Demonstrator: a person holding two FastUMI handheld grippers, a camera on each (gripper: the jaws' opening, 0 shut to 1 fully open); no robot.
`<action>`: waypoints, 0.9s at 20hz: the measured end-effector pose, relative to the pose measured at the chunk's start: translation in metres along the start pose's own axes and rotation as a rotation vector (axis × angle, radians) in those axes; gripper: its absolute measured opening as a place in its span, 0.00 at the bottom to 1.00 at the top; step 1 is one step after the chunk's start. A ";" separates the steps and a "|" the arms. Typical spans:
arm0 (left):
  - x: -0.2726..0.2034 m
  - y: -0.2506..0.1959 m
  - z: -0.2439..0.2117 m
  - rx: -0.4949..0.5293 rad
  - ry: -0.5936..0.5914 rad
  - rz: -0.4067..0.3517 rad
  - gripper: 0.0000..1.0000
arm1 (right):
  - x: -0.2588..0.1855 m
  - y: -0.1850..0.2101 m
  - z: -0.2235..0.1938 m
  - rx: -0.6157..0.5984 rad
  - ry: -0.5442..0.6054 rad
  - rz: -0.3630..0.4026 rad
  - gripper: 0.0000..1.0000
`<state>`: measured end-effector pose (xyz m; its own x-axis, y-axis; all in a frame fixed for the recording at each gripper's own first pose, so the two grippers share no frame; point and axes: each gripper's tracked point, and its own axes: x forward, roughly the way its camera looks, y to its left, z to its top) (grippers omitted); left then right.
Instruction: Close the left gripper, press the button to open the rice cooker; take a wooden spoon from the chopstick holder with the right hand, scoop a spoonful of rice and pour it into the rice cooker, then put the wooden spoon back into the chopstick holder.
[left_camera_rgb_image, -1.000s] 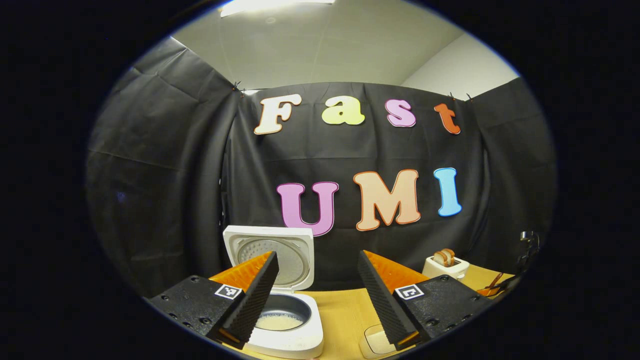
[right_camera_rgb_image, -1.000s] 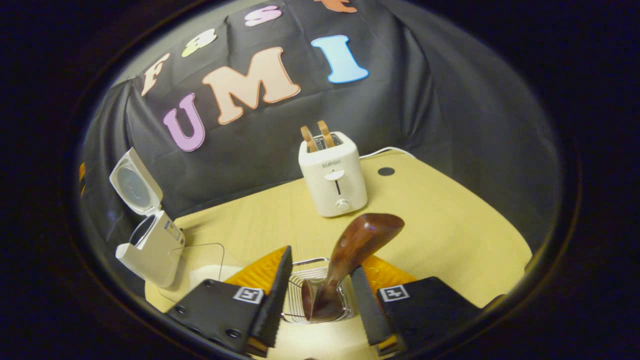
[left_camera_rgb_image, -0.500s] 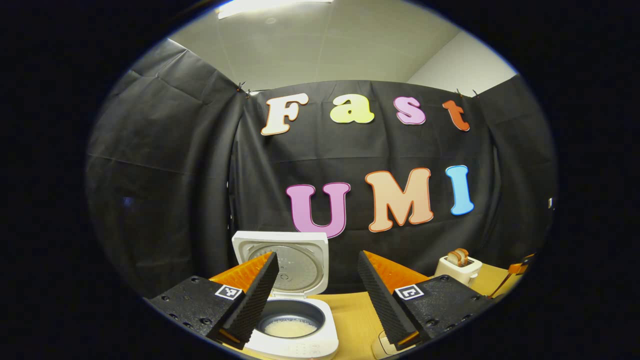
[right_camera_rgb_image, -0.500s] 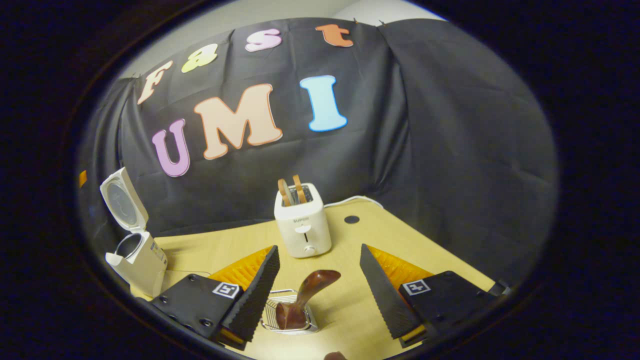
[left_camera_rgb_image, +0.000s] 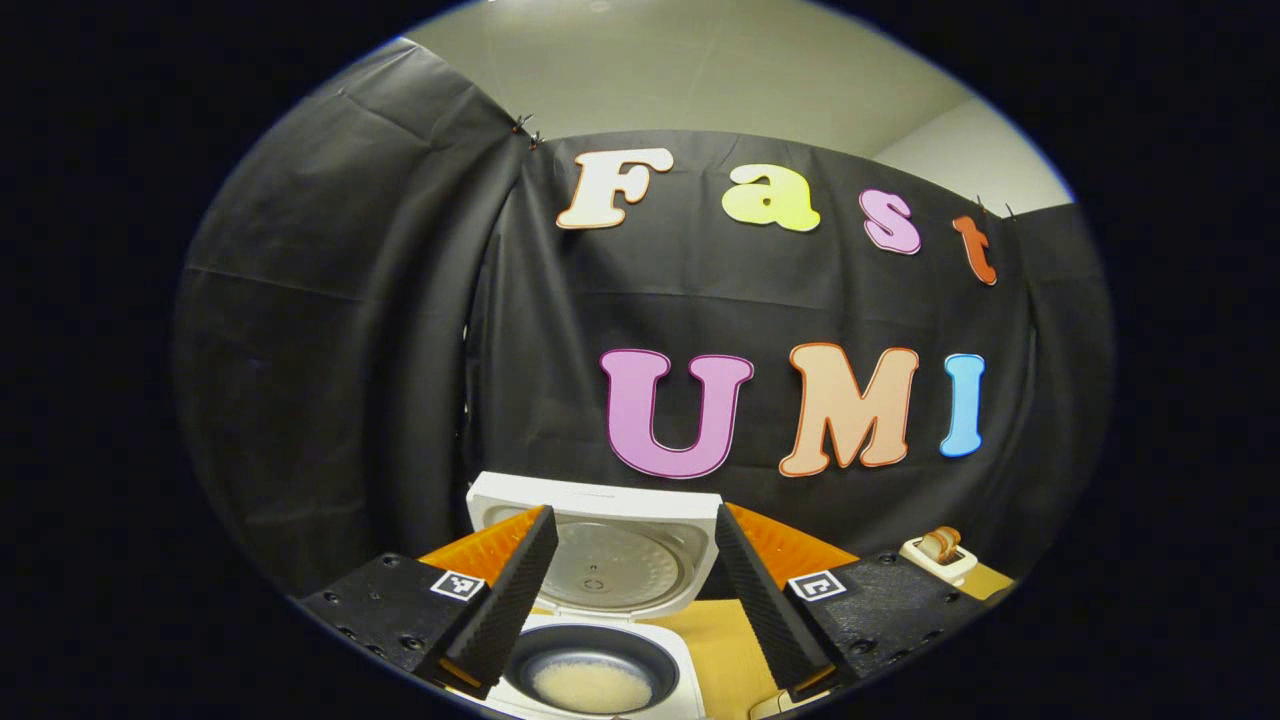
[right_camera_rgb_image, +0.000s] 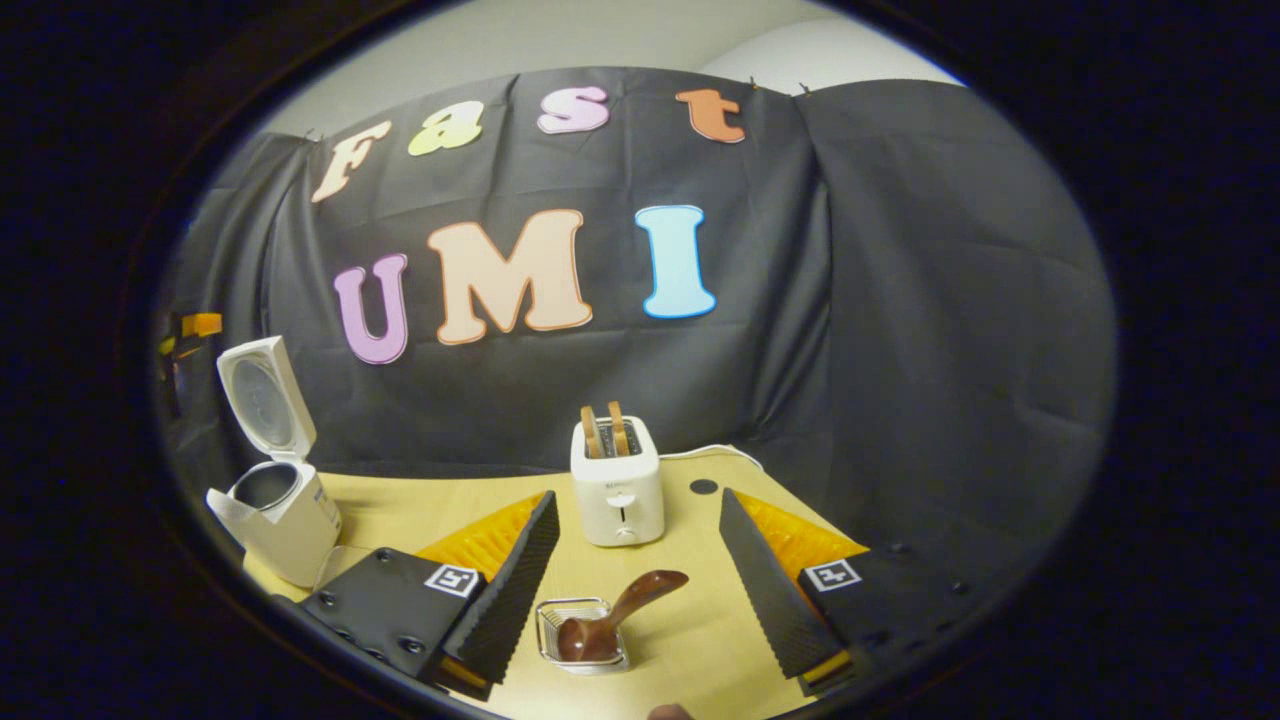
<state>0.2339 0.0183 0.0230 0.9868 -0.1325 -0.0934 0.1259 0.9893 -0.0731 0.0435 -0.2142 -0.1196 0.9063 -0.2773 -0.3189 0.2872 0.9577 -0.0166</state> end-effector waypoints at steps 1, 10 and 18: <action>0.009 0.005 0.002 0.010 -0.004 0.005 0.93 | -0.002 0.001 -0.001 -0.004 0.004 -0.001 1.00; 0.098 0.032 -0.002 0.025 0.036 0.011 0.93 | -0.024 0.003 -0.018 -0.051 0.042 -0.024 1.00; 0.137 0.045 -0.037 0.097 0.125 0.042 0.91 | -0.038 0.006 -0.024 -0.031 0.080 -0.035 1.00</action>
<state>0.3712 0.0421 -0.0302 0.9717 -0.0916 -0.2177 0.1002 0.9946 0.0287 0.0037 -0.1961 -0.1308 0.8681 -0.3044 -0.3922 0.3070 0.9500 -0.0578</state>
